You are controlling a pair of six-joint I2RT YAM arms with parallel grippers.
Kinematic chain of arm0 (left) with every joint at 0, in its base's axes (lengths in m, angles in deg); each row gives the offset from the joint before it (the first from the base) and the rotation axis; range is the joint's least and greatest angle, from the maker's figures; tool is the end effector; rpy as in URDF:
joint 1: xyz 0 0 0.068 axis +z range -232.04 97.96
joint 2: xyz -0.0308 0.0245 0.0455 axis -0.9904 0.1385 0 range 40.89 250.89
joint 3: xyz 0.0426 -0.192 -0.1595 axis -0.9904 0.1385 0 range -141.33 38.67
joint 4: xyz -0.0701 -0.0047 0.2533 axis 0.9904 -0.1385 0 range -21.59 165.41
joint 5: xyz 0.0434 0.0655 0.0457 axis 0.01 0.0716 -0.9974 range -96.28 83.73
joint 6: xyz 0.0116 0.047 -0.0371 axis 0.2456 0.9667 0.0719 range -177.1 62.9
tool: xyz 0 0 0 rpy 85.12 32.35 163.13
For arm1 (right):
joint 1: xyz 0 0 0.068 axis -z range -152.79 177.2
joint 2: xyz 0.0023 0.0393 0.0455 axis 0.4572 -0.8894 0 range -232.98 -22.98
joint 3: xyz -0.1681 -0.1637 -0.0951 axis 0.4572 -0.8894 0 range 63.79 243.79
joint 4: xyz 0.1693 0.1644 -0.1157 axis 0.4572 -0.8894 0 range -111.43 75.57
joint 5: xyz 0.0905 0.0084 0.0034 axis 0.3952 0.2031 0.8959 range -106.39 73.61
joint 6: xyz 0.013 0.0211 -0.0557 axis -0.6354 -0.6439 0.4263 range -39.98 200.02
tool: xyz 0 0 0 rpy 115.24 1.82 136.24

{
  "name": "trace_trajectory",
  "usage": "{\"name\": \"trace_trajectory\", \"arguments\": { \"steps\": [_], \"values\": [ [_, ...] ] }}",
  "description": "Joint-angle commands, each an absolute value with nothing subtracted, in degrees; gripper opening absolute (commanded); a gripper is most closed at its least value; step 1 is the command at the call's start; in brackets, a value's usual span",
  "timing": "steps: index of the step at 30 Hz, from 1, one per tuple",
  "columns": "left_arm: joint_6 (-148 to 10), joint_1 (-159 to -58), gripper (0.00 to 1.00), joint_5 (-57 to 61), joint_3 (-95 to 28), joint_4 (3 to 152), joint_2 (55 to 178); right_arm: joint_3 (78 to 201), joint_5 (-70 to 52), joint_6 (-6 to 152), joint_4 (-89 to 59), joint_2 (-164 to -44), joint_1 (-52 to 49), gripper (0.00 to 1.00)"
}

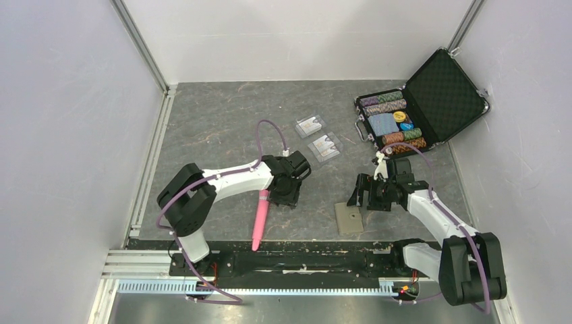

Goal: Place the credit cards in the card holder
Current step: Move the card holder to the center of the board.

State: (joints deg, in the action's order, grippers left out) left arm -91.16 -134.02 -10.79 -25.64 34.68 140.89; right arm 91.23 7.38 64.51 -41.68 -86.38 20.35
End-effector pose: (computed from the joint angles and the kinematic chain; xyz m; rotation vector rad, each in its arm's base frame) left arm 0.2034 -0.2543 0.1423 0.4400 2.8776 -0.1526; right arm 0.1942 0.0419 0.1319 0.0684 2.6873 0.6784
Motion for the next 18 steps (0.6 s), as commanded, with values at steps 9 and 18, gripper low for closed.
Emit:
{"name": "trace_trajectory", "arguments": {
  "steps": [9, 18],
  "values": [
    [-103.7, -134.2, 0.73, 19.9, -25.9, 62.3, 144.3, 87.0, 15.1, 66.1, -39.5, -93.3, 19.4, 0.72],
    [-109.9, -135.4, 0.70, 27.9, -26.0, 70.0, 155.7, 83.0, 20.2, 64.3, -34.8, -98.0, 18.6, 0.51]
  ]
}}
